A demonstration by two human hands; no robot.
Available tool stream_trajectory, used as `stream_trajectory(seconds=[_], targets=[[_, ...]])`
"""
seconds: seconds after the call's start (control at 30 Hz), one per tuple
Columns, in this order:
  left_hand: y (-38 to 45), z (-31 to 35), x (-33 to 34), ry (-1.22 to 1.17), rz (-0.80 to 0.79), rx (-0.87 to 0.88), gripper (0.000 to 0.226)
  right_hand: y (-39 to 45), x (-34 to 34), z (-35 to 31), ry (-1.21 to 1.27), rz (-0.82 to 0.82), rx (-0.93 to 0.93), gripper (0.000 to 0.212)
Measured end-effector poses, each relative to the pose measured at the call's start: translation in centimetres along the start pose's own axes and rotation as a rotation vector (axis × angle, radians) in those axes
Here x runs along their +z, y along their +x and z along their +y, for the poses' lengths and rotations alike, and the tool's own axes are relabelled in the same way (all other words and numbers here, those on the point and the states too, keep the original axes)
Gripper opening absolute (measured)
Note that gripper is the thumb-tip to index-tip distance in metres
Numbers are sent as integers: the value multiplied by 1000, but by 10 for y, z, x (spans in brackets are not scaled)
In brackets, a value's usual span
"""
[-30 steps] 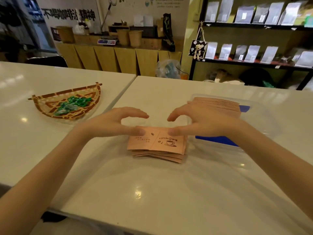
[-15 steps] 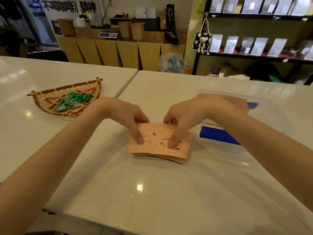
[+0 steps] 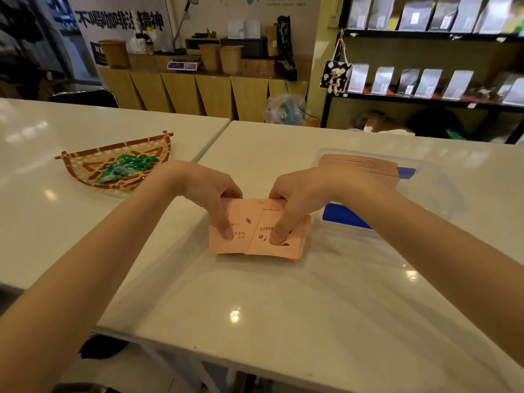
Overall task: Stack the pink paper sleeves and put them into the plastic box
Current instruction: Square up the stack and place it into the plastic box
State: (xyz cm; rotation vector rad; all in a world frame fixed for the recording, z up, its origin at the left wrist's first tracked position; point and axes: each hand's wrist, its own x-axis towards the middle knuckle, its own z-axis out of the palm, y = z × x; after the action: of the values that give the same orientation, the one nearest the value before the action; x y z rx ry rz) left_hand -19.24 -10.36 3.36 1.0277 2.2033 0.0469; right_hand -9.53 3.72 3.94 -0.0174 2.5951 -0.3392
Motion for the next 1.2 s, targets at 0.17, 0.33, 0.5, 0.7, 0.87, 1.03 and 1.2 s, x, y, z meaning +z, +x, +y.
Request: stream_trajectory(seconds=[0.17,0.33,0.5,0.7,0.87,1.03,1.2], targets=[[-8,-5,9,-39,55,13,61,-8,8,0,27,116,-24,58],[-27,6,22,-30,155,57,57,-31,27,-2,86,270,-90,59],[-35,35,30,-56,328,188,50,-68,36,19,181,408,-65,52],[-17,78,50,-228,547,429,47,-118,55,60,315,719,-69,49],[3,97,70,-349,588,527,47,-134,81,83,446,810,-18,52],[11,97,83,-403,561,554,48,-134,98,89,533,853,8,53],[17,96,93,-420,516,532,44,-129,108,90,596,791,17,63]])
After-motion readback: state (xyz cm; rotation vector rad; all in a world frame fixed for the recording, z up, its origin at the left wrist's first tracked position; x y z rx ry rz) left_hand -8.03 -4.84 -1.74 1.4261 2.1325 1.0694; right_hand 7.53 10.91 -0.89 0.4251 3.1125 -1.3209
